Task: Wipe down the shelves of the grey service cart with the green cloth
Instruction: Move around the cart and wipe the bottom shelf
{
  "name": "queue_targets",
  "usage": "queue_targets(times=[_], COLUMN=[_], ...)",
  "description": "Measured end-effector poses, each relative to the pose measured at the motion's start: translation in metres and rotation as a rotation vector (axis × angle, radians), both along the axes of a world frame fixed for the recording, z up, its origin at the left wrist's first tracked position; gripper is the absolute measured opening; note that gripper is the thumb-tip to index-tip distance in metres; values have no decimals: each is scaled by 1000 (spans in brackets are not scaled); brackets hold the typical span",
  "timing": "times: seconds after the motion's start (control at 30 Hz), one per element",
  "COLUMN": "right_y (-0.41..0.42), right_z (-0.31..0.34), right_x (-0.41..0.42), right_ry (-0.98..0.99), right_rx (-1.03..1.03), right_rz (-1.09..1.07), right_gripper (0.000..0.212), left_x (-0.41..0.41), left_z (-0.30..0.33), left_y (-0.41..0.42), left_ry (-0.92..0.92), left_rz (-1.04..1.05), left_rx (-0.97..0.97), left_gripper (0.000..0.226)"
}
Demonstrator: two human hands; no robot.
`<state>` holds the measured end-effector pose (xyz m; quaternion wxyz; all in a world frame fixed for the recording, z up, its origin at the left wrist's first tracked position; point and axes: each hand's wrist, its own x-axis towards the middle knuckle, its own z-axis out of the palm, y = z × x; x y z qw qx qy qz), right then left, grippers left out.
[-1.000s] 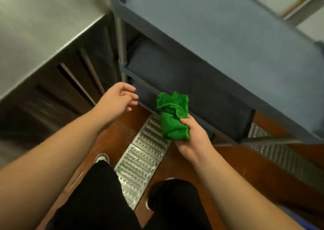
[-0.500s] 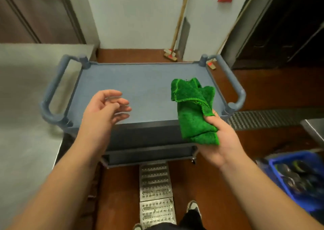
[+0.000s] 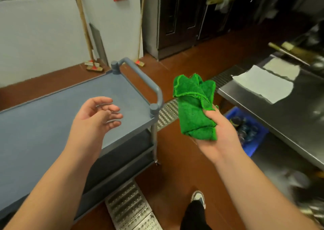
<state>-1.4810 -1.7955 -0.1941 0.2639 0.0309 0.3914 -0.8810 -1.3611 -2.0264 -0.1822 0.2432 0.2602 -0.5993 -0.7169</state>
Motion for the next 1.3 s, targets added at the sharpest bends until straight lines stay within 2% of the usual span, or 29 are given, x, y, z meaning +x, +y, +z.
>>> queue_targets(times=[0.1,0.3,0.57,0.87,1.1,1.3], right_y=[33,67,40,-60,-162,-234], right_z=[-3,7,22,13,14,10], right_x=[-67,-209,-348,-495,-627,-716], right_ry=[-26,-36,-19,32,35,-32], right_rx=[2,9,21,114,211,238], right_rz=[-35,15,92,221,273,294], right_gripper=[50,43,43,41,38,36], left_x=[-69,-223,-341,-450,-569,-638], left_z=[0,2,4,-11,-4,2], left_y=[24,66,67,-18,-127,-199], left_ry=[22,14,5,72,-2,-33], left_rz=[-17,20,99,246,356,378], left_rx=[-17,-24,-37,-21,-7,-33], left_gripper=[33,33,34,34,38,36])
